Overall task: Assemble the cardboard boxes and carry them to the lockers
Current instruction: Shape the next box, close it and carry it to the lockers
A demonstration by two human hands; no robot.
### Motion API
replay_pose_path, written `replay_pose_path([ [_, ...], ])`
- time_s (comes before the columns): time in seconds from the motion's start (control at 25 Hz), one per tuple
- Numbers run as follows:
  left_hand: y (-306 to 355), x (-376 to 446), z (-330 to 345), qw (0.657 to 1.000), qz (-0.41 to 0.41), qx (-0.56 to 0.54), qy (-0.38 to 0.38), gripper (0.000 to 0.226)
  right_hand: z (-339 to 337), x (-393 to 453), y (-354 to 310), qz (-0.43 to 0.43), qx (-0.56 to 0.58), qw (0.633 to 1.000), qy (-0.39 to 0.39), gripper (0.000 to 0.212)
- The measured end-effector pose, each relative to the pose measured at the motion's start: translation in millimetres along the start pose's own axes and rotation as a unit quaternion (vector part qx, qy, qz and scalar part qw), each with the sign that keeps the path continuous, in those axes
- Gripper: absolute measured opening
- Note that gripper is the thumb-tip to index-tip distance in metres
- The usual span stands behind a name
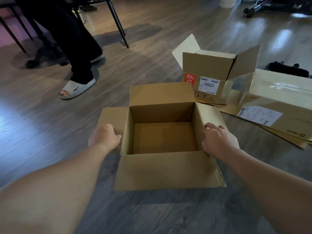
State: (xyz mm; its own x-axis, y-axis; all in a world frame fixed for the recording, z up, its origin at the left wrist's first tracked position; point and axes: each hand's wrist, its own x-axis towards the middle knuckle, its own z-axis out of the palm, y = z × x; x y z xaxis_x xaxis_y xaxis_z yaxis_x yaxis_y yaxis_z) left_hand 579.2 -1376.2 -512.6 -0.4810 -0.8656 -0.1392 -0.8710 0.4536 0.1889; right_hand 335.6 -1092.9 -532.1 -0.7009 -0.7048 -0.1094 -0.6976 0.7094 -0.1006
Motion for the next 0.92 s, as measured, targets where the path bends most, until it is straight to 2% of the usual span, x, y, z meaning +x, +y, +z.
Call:
replay_pose_path([
  [0.12, 7, 0, 6, 1.000, -0.002, -0.005, -0.025, 0.038, 0, -3, 25, 0.032, 0.015, 0.999, -0.006, 0.039],
  [0.28, 27, 0, 12, 1.000, 0.003, -0.024, -0.020, 0.037, -7, -11, 56, 0.084, 0.064, 0.994, -0.012, 0.053],
  [0.44, 31, 2, 13, 0.996, -0.080, -0.029, -0.040, 0.047, -4, -13, 65, 0.179, 0.038, 0.981, -0.069, 0.076],
  [0.56, 36, -1, 10, 0.994, -0.099, -0.048, -0.017, 0.032, 1, -13, 60, 0.216, 0.088, 0.969, -0.084, 0.080],
  [0.64, 47, -4, 0, 0.994, -0.096, -0.018, 0.039, 0.021, -2, -12, 56, 0.234, 0.096, 0.965, -0.065, 0.076],
  [0.72, 60, -10, -8, 0.993, -0.068, 0.012, 0.097, 0.025, -9, -11, 52, 0.259, 0.089, 0.962, -0.011, 0.067],
  [0.84, 82, -12, -17, 0.984, 0.012, 0.026, 0.176, 0.023, -21, -6, 47, 0.258, 0.080, 0.960, 0.077, 0.058],
  [0.92, 105, -15, -21, 0.977, 0.079, 0.000, 0.196, 0.018, -28, 0, 40, 0.231, 0.090, 0.961, 0.120, 0.055],
])
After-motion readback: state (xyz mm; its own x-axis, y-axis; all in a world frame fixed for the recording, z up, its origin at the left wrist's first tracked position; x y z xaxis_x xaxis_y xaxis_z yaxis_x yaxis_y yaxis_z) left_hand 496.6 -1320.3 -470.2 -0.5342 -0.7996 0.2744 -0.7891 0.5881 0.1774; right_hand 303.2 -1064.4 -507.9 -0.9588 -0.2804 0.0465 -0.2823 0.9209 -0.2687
